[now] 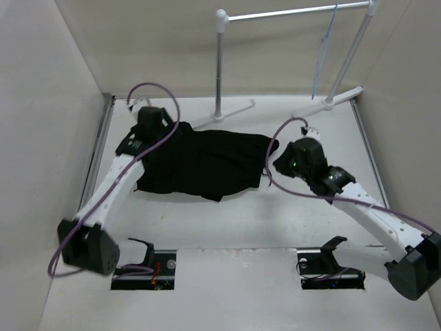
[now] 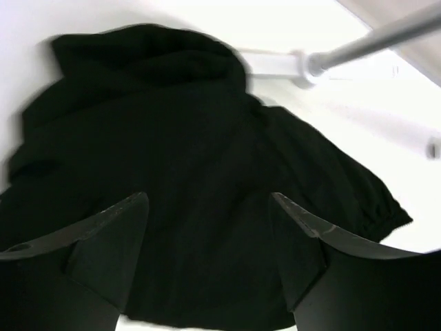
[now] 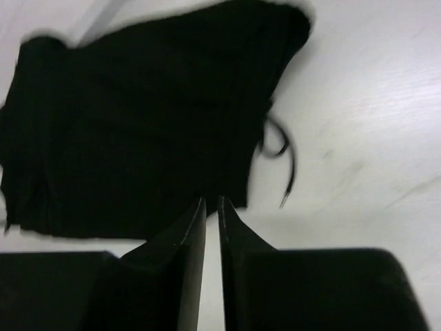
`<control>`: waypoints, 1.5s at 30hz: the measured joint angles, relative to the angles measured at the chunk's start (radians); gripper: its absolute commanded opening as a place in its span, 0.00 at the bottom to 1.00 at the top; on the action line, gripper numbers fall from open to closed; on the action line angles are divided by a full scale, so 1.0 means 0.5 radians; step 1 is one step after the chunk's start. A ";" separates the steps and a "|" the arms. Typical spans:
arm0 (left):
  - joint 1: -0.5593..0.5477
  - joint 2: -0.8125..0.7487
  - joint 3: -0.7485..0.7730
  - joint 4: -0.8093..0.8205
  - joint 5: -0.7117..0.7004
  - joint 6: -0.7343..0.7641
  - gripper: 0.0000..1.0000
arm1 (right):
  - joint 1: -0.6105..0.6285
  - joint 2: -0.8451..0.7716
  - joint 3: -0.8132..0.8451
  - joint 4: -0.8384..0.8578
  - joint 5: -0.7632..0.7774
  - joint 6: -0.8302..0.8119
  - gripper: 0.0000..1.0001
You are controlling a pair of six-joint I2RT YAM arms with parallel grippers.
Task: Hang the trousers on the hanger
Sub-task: Flatten out the trousers at the center of the board.
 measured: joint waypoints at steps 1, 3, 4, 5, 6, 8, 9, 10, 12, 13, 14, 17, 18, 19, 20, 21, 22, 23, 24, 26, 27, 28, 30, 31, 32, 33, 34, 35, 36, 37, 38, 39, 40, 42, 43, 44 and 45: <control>0.046 -0.178 -0.137 -0.015 -0.020 -0.008 0.67 | 0.083 -0.036 -0.078 0.027 -0.011 0.033 0.18; 0.152 -0.503 -0.373 -0.056 -0.053 -0.040 0.68 | 0.259 -0.039 -0.254 0.098 -0.040 0.120 0.38; 0.217 -0.648 -0.480 -0.093 -0.069 -0.063 0.69 | 0.317 -0.008 -0.329 0.127 -0.056 0.168 0.55; 0.284 -0.764 -0.577 -0.134 -0.075 -0.084 0.71 | 0.356 0.033 -0.397 0.155 -0.069 0.213 0.69; 0.344 -0.848 -0.658 -0.175 -0.076 -0.106 0.72 | 0.377 0.082 -0.461 0.187 -0.079 0.254 0.76; 0.489 -0.978 -0.813 -0.263 -0.054 -0.153 0.75 | 0.372 0.172 -0.553 0.270 -0.102 0.315 0.78; 0.568 -1.006 -0.878 -0.303 -0.021 -0.169 0.76 | 0.353 0.222 -0.577 0.317 -0.122 0.346 0.78; 0.639 -1.023 -0.938 -0.332 0.010 -0.189 0.77 | 0.333 0.272 -0.587 0.373 -0.137 0.376 0.77; 0.748 -1.010 -1.033 -0.371 0.063 -0.221 0.79 | 0.295 0.369 -0.588 0.497 -0.156 0.424 0.74; 0.777 -1.000 -1.080 -0.376 0.091 -0.240 0.80 | 0.278 0.416 -0.588 0.560 -0.163 0.444 0.71; 0.793 -0.998 -1.119 -0.376 0.124 -0.257 0.80 | 0.262 0.465 -0.588 0.626 -0.175 0.470 0.68; 0.806 -0.996 -1.187 -0.350 0.190 -0.310 0.80 | 0.237 0.585 -0.588 0.759 -0.188 0.533 0.66; 0.810 -0.990 -1.199 -0.326 0.208 -0.323 0.80 | 0.233 0.621 -0.588 0.802 -0.189 0.555 0.66; 0.818 -0.978 -1.210 -0.283 0.222 -0.338 0.80 | 0.224 0.653 -0.588 0.842 -0.191 0.571 0.64; 0.829 -0.958 -1.218 -0.244 0.235 -0.350 0.80 | 0.219 0.691 -0.588 0.883 -0.192 0.585 0.63; 0.844 -0.929 -1.226 -0.202 0.248 -0.364 0.80 | 0.209 0.729 -0.587 0.916 -0.198 0.597 0.58; 0.858 -0.897 -1.238 -0.155 0.259 -0.378 0.79 | 0.195 0.761 -0.583 0.952 -0.203 0.613 0.48; 0.873 -0.863 -1.252 -0.109 0.274 -0.393 0.77 | 0.182 0.788 -0.575 0.983 -0.204 0.621 0.34; 0.883 -0.830 -1.265 -0.072 0.288 -0.406 0.75 | 0.164 0.811 -0.568 1.003 -0.208 0.625 0.25; 0.897 -0.755 -1.303 0.018 0.313 -0.437 0.70 | 0.130 0.830 -0.565 1.011 -0.209 0.643 0.16; 0.903 -0.721 -1.323 0.061 0.327 -0.454 0.66 | 0.114 0.824 -0.565 1.011 -0.209 0.647 0.14; 0.903 -0.681 -1.341 0.105 0.335 -0.472 0.58 | 0.103 0.806 -0.563 1.009 -0.208 0.647 0.12; 0.903 -0.601 -1.369 0.186 0.347 -0.504 0.38 | 0.083 0.732 -0.558 0.990 -0.202 0.640 0.11; 0.903 -0.557 -1.376 0.233 0.353 -0.526 0.29 | 0.077 0.681 -0.554 0.976 -0.196 0.634 0.11; 0.903 -0.516 -1.377 0.269 0.364 -0.536 0.21 | 0.071 0.616 -0.549 0.959 -0.187 0.625 0.10; 0.903 -0.483 -1.377 0.307 0.376 -0.552 0.15 | 0.066 0.546 -0.541 0.938 -0.181 0.615 0.10; 0.903 -0.468 -1.376 0.333 0.385 -0.568 0.12 | 0.060 0.465 -0.534 0.917 -0.172 0.601 0.10; 0.902 -0.468 -1.371 0.346 0.389 -0.581 0.10 | 0.053 0.390 -0.524 0.890 -0.169 0.586 0.09; 0.902 -0.487 -1.354 0.341 0.395 -0.595 0.09 | 0.047 0.306 -0.511 0.861 -0.163 0.568 0.08; 0.902 -0.520 -1.316 0.320 0.400 -0.604 0.08 | 0.040 0.227 -0.495 0.826 -0.157 0.550 0.08; 0.903 -0.558 -1.258 0.285 0.403 -0.610 0.08 | 0.036 0.154 -0.478 0.788 -0.150 0.529 0.08; 0.908 -0.602 -1.163 0.246 0.413 -0.616 0.08 | 0.028 0.073 -0.460 0.742 -0.144 0.507 0.07; 0.918 -0.642 -1.040 0.214 0.427 -0.616 0.07 | 0.024 -0.005 -0.442 0.694 -0.138 0.483 0.07; 0.938 -0.686 -0.703 0.136 0.470 -0.607 0.07 | 0.015 -0.151 -0.404 0.601 -0.141 0.439 0.07; 0.936 -0.690 -0.534 0.120 0.492 -0.599 0.08 | 0.012 -0.222 -0.379 0.554 -0.151 0.416 0.07; 0.917 -0.690 -0.349 0.112 0.510 -0.588 0.08 | 0.005 -0.288 -0.354 0.510 -0.161 0.397 0.07; 0.867 -0.689 -0.176 0.106 0.514 -0.576 0.08 | -0.007 -0.356 -0.325 0.463 -0.174 0.374 0.07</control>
